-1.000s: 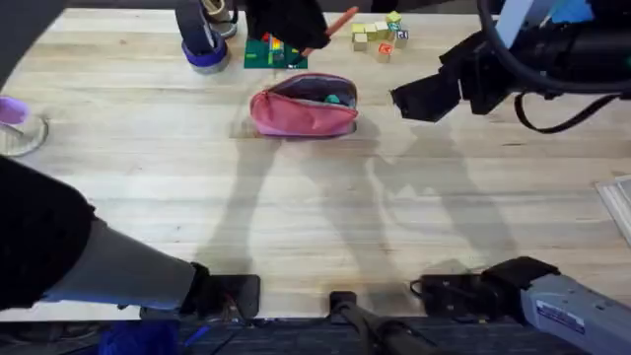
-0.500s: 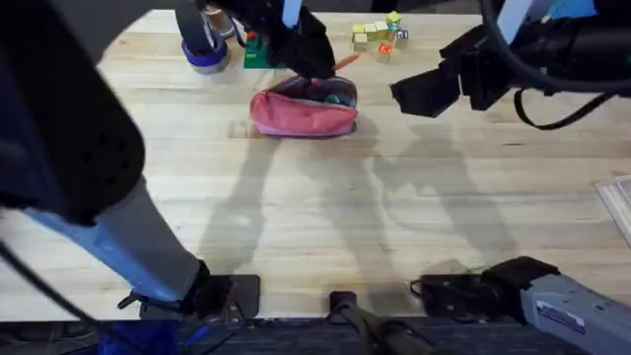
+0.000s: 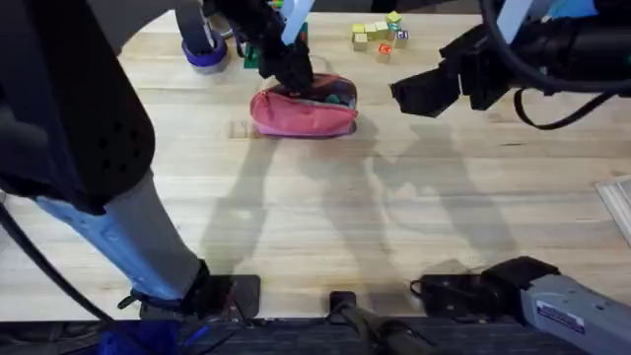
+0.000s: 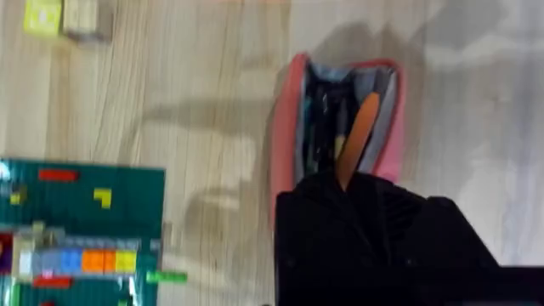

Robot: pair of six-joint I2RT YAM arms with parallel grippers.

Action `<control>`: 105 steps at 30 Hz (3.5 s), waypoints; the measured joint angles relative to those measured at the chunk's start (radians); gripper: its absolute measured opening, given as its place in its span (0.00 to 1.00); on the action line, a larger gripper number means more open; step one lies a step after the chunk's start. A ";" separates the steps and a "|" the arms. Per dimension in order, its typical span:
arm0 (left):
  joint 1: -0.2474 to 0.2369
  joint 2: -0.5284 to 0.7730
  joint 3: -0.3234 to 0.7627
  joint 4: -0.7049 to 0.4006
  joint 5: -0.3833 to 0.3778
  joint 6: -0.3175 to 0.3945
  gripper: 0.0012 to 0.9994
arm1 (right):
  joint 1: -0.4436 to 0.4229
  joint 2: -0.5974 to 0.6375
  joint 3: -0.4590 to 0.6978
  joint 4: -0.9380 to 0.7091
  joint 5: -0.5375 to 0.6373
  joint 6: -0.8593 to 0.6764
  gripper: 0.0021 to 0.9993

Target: Unzip the bag, pick up the pens from the table one at a time and place them inside, then zip the bag closed.

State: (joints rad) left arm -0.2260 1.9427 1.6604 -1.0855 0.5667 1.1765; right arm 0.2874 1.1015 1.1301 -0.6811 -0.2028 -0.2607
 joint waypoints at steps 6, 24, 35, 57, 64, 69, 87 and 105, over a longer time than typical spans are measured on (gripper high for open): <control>0.000 0.000 0.000 0.000 -0.081 -0.031 0.04 | 0.000 0.000 0.000 0.000 0.000 0.000 1.00; -0.005 0.000 0.000 0.005 -0.184 -0.164 0.05 | 0.000 0.000 0.000 0.000 0.000 0.000 1.00; -0.011 0.009 0.000 -0.003 -0.185 -0.174 0.99 | 0.000 0.000 0.000 0.000 0.000 0.000 1.00; 0.012 -0.036 0.135 -0.165 -0.198 -0.166 1.00 | 0.000 0.000 0.000 0.001 0.000 0.000 1.00; 0.048 -0.189 0.135 -0.225 -0.194 -0.132 1.00 | 0.000 0.000 0.000 0.013 0.000 0.000 1.00; 0.120 -0.272 0.131 -0.277 -0.151 -0.068 1.00 | 0.000 0.000 0.000 0.050 0.000 0.000 1.00; 0.450 -0.660 -0.534 0.093 0.009 0.156 0.99 | 0.011 0.000 0.000 0.077 0.000 0.113 1.00; 0.608 -0.479 -0.664 0.284 0.175 0.160 0.99 | 0.298 0.053 0.000 0.205 0.097 0.225 1.00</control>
State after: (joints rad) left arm 0.3824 1.4642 0.9966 -0.8014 0.7414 1.3362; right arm 0.5854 1.1549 1.1301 -0.4764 -0.1061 -0.0360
